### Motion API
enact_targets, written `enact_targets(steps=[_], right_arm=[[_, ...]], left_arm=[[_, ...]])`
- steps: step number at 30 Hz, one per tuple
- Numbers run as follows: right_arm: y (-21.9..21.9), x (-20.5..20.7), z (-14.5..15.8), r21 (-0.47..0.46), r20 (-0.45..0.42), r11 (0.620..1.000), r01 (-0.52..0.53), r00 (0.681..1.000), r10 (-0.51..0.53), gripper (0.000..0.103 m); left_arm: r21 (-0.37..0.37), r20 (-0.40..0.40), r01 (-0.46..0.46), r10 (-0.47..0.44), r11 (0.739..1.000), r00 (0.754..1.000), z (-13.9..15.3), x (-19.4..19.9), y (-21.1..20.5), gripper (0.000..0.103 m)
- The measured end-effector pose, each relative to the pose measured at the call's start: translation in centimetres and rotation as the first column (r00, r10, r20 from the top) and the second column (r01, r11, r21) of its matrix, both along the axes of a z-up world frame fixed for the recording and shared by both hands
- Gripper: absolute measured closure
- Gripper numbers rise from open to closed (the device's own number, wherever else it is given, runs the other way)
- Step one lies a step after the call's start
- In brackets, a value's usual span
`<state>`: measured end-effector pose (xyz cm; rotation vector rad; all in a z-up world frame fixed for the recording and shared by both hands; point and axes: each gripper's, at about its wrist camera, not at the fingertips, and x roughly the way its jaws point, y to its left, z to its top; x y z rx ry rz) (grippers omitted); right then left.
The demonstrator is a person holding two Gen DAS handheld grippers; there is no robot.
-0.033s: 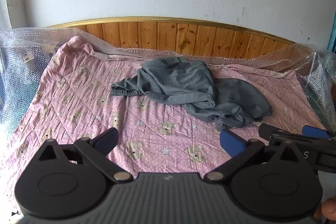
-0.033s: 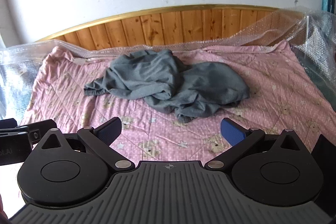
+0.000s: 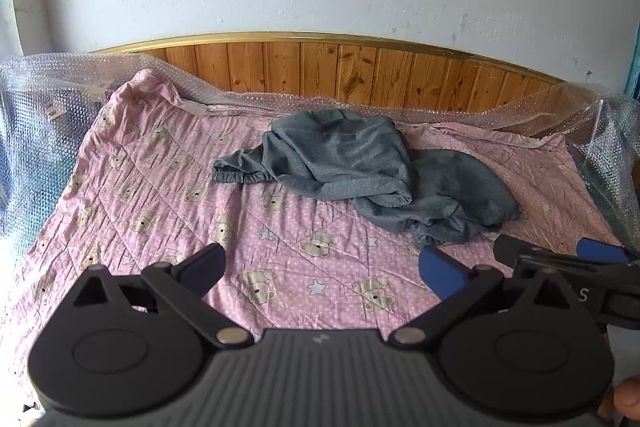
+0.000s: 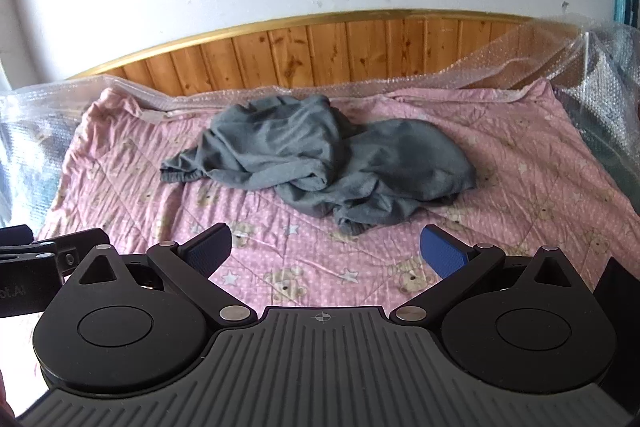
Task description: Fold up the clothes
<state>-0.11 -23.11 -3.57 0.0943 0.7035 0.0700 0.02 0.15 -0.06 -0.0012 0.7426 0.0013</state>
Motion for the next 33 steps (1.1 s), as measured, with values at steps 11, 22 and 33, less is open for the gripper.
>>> enact_targets(steps=[11,22,33], right_arm=[[0.9,0.9,0.3,-0.045,-0.024,0.999,0.006,1.0,-0.007,0.001],[1.9,1.1,-0.5,-0.061,-0.039,0.998,0.009,0.999,-0.011,0.001],[2.6,0.6,-1.0,-0.077,-0.04,0.997,0.005,0.999,-0.009,0.001]], left_arm=[[0.022,-0.018,-0.012,0.012,1.0,1.0,-0.6,0.3,1.4,0.0],[0.031,-0.049,-0.026,0.028,0.999,0.998,-1.9,0.5,2.3,0.0],[0.022,-0.051,-0.025,0.026,0.999,0.998,-2.0,0.0,2.9,0.0]])
